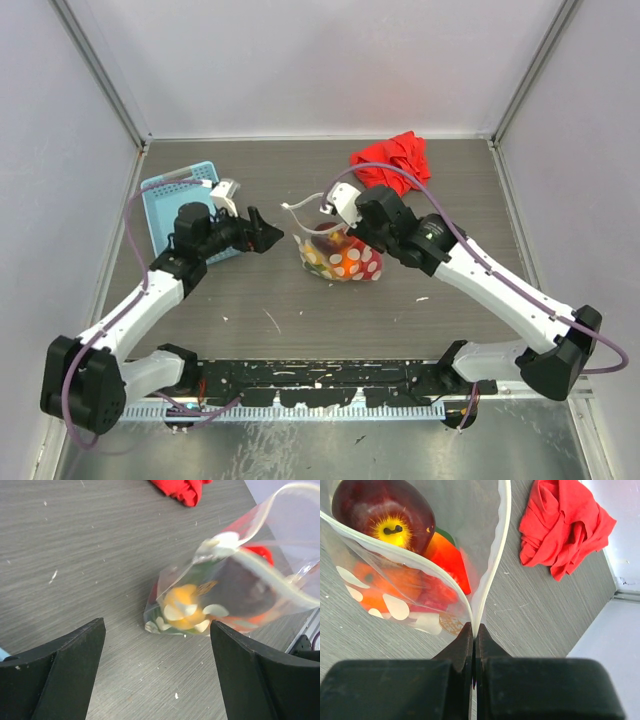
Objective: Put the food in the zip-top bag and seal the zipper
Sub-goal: Zip the zipper food storage bag at the center of the board.
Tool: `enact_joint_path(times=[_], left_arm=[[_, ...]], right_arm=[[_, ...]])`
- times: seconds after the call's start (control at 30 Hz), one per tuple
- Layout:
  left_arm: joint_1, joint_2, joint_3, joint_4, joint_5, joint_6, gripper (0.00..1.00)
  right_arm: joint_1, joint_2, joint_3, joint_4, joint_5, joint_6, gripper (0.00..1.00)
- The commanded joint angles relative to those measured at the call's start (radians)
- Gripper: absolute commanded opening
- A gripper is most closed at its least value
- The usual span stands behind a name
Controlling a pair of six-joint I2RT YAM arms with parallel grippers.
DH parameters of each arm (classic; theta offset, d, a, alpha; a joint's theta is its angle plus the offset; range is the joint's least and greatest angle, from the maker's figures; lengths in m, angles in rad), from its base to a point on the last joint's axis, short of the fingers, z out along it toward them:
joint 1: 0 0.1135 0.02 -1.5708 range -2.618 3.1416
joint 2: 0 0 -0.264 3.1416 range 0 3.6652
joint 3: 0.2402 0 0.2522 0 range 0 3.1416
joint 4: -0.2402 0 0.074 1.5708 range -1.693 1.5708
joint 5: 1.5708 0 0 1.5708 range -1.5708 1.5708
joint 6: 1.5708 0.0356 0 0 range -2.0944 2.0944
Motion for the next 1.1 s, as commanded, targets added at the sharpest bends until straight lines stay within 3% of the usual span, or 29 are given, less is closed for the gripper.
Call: enact_joint_path(times=[0.0, 0.13, 0.3, 0.33, 0.67, 0.77, 0.93, 1.07], left_arm=[[0.006, 0.055, -0.1, 0.406, 0.09, -0.026, 0.87], [0.007, 0.156, -0.129, 0.587, 0.163, -0.027, 0.87], [0.007, 0.285, -0.11, 0.701, 0.264, 0.007, 0.87], [0.007, 0.301, -0.108, 0.721, 0.276, 0.021, 0.9], [0.01, 0.419, 0.015, 0.742, 0.456, 0.121, 0.88], [0.013, 0.442, 0.026, 0.747, 0.483, 0.125, 0.8], [0.016, 0.475, 0.038, 0.832, 0.531, 0.081, 0.75], [0.015, 0.496, 0.056, 0.846, 0.558, 0.048, 0.56]], right_arm=[[-0.015, -0.064, -0.038, 0.101, -0.01, -0.055, 0.01], [-0.015, -0.078, -0.069, 0.112, -0.005, -0.065, 0.01], [-0.015, -0.104, -0.087, 0.124, -0.021, -0.065, 0.01], [-0.015, -0.112, -0.094, 0.129, -0.021, -0.067, 0.01], [-0.015, -0.133, -0.106, 0.152, -0.014, -0.087, 0.01], [-0.015, -0.128, -0.114, 0.156, -0.006, -0.089, 0.01], [-0.015, -0.128, -0.126, 0.166, 0.001, -0.09, 0.01], [-0.015, -0.135, -0.137, 0.173, 0.015, -0.092, 0.01]])
